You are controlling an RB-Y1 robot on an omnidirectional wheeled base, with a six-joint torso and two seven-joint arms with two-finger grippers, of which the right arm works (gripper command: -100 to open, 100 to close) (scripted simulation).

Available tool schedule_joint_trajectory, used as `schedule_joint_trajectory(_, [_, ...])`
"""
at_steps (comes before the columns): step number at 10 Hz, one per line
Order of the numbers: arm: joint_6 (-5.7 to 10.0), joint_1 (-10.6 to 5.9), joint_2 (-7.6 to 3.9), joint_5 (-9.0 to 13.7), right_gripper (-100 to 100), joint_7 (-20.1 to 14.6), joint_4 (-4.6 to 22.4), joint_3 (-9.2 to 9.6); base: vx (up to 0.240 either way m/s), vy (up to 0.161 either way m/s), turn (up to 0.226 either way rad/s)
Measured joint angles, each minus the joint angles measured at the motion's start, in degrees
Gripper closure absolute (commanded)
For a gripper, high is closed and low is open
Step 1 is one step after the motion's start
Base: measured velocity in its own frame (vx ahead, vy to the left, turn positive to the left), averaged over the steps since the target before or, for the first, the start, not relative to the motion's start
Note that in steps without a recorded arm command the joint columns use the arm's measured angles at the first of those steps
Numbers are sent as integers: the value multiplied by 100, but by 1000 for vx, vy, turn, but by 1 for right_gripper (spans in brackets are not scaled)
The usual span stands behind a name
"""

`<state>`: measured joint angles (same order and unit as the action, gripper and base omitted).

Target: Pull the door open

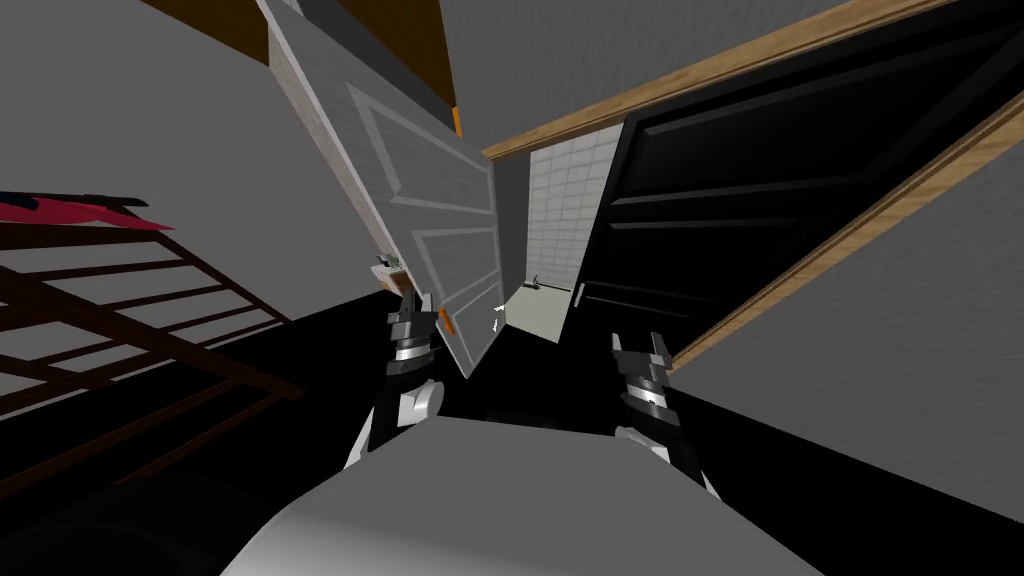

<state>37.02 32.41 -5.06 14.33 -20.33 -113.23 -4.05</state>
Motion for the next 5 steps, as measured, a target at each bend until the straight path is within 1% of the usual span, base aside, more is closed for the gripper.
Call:
schedule_joint_trajectory(1, [95, 27, -9, 81, -100, -99, 124, 3, 114, -10, 192])
schedule_joint_trajectory(3, [182, 29, -31, 260, -100, -296, 301, -30, 101, -13, 177])
schedule_joint_trajectory(4, [258, 39, -28, 339, -100, -394, 425, -25, 103, -12, 182])
schedule_joint_trajectory(5, [322, 76, -51, 438, -100, -510, 506, -44, 96, -6, 161])
